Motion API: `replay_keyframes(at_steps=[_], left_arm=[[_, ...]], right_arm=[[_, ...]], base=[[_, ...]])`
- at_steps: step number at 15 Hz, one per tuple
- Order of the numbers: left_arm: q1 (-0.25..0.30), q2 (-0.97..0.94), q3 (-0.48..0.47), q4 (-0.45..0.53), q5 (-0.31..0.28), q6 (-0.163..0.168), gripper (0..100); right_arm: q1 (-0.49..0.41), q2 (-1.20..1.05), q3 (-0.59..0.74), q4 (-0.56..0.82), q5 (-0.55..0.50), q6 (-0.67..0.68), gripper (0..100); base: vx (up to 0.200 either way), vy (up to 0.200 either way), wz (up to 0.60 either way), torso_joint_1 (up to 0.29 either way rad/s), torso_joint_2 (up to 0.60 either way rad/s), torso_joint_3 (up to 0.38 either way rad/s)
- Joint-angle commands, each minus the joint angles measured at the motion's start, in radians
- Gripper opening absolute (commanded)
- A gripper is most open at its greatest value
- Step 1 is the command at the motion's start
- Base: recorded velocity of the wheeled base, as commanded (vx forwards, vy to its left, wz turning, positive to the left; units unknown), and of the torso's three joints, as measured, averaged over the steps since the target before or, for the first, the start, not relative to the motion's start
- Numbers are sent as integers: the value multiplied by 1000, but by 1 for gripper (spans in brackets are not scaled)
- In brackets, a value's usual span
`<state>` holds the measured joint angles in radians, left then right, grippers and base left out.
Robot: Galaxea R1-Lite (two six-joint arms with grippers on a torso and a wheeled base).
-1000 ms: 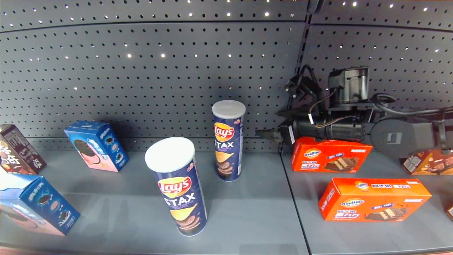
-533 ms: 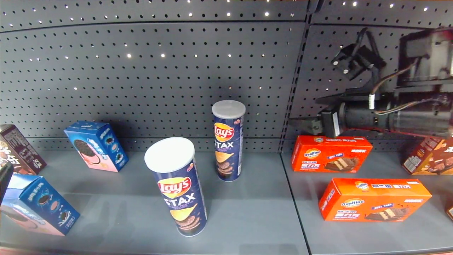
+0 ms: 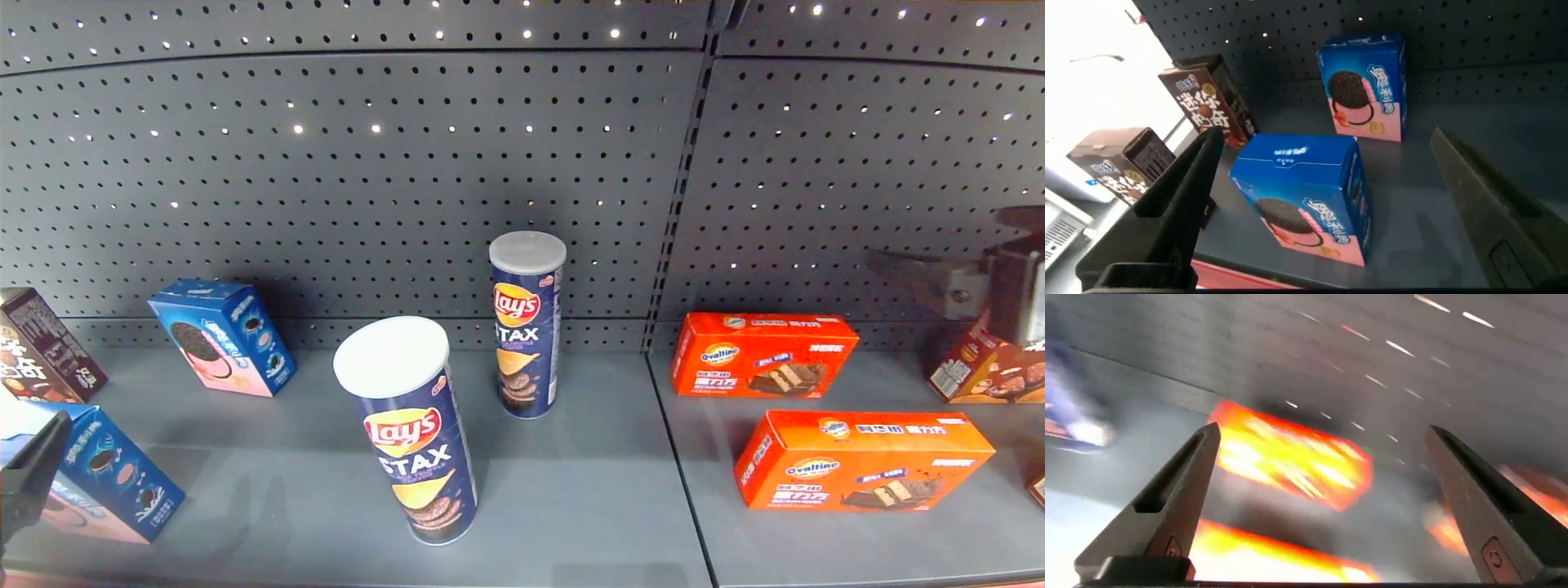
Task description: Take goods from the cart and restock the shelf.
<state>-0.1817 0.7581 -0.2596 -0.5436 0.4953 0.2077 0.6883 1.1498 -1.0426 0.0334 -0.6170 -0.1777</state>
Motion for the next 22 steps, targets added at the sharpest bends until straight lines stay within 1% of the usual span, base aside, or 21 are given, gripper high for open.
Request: replay_keyframes(at_steps=[1, 2, 3, 4, 5, 7, 9, 10, 11, 12, 13, 14, 16, 17, 19, 20, 21, 22], left_arm=[[-1, 1, -4, -1, -6, -10, 100], [4, 6, -9, -1, -73, -25, 100], [4, 7, -10, -1, -100, -25, 100], [4, 14, -17, 1, -109, -30, 100], [-1, 21, -17, -1, -116, -42, 100], [-5, 78, -29, -7, -155, -88, 100], [-32, 139, -64, -12, -170, -113, 100], [-67, 179, -93, -13, -172, -154, 100], [-81, 214, -121, -16, -170, -194, 100], [-81, 234, -127, -19, -170, -223, 100], [-81, 242, -121, -19, -172, -240, 100], [-81, 257, -122, -19, -170, -255, 100], [-78, 265, -153, -19, -170, -246, 100], [-73, 282, -175, -25, -169, -235, 100], [-62, 323, -228, -25, -167, -194, 100], [-62, 348, -267, -27, -167, -154, 100], [-64, 368, -297, -27, -167, -136, 100], [-65, 422, -372, -25, -167, -114, 100]], right_arm=[[71, -147, 61, 31, -102, 1, 100], [76, -180, 81, 31, -193, 1, 100], [76, -205, 98, 29, -231, 1, 100], [76, -223, 113, 23, -270, 3, 100], [76, -243, 131, 20, -325, 4, 100], [76, -314, 187, 17, -455, 7, 100], [76, -395, 236, 11, -572, 7, 100], [73, -453, 260, 11, -639, 6, 100], [63, -498, 272, 13, -701, 4, 100], [51, -532, 276, 11, -747, 3, 100], [40, -547, 276, 11, -762, 1, 100], [-6, -582, 276, 11, -770, 0, 100], [-70, -627, 303, 13, -770, -2, 100], [-133, -653, 326, 14, -770, 0, 100], [-331, -700, 381, 16, -770, -3, 100], [-451, -740, 417, 16, -770, -5, 100], [-523, -765, 438, 20, -770, -9, 100], [-699, -828, 504, 22, -768, -29, 100]], base=[[0, 0, 0, 0, 0, 0], [0, 0, 0, 0, 0, 0], [0, 0, 0, 0, 0, 0], [0, 0, 0, 0, 0, 0], [0, 0, 0, 0, 0, 0], [0, 0, 0, 0, 0, 0], [0, 0, 0, 0, 0, 0], [0, 0, 0, 0, 0, 0], [0, 0, 0, 0, 0, 0], [0, 0, 0, 0, 0, 0], [0, 0, 0, 0, 0, 0], [0, 0, 0, 0, 0, 0], [0, 0, 0, 0, 0, 0], [0, 0, 0, 0, 0, 0], [0, 0, 0, 0, 0, 0], [0, 0, 0, 0, 0, 0], [0, 0, 0, 0, 0, 0], [0, 0, 0, 0, 0, 0]])
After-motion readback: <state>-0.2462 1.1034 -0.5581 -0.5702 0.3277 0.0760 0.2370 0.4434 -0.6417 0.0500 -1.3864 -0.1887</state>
